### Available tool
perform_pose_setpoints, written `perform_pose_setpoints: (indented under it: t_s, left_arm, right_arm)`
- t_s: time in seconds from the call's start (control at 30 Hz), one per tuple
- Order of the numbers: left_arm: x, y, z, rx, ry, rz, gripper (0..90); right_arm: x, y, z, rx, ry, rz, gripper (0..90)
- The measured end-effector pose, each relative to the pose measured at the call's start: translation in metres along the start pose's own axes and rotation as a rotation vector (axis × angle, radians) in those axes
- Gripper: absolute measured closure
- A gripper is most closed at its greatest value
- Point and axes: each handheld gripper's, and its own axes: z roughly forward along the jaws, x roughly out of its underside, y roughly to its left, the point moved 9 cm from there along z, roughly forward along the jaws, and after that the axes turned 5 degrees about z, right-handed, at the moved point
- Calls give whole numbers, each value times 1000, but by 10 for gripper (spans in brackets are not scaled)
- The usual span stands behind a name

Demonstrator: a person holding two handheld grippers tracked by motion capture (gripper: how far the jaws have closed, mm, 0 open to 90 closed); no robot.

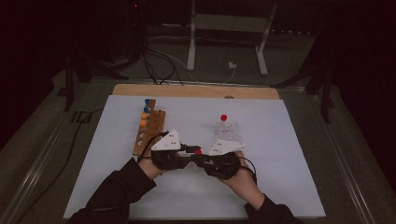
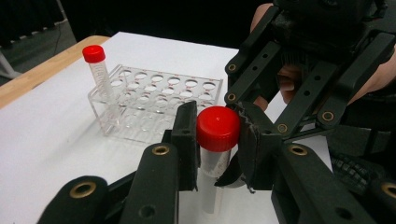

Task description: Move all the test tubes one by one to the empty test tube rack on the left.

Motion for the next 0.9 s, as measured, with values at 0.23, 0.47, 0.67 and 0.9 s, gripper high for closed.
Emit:
perform_pose_setpoints:
  t_s: [0.23, 0.47, 0.67, 0.9]
  left_arm:
    - [-4, 0, 1, -2, 4, 3, 719]
    - [-10, 2, -3, -6, -11, -8, 719]
    - [-19, 6, -12, -22, -20, -3, 719]
    - [-26, 15, -25, -48, -27, -5, 719]
  right_arm:
    - [-1, -1, -2, -1, -5, 13, 749]
    - [-5, -2, -6, 2, -24, 17, 707]
    - [-9, -7, -12, 50, -43, 2, 476]
    - [-13, -11, -20, 63, -75, 20, 246]
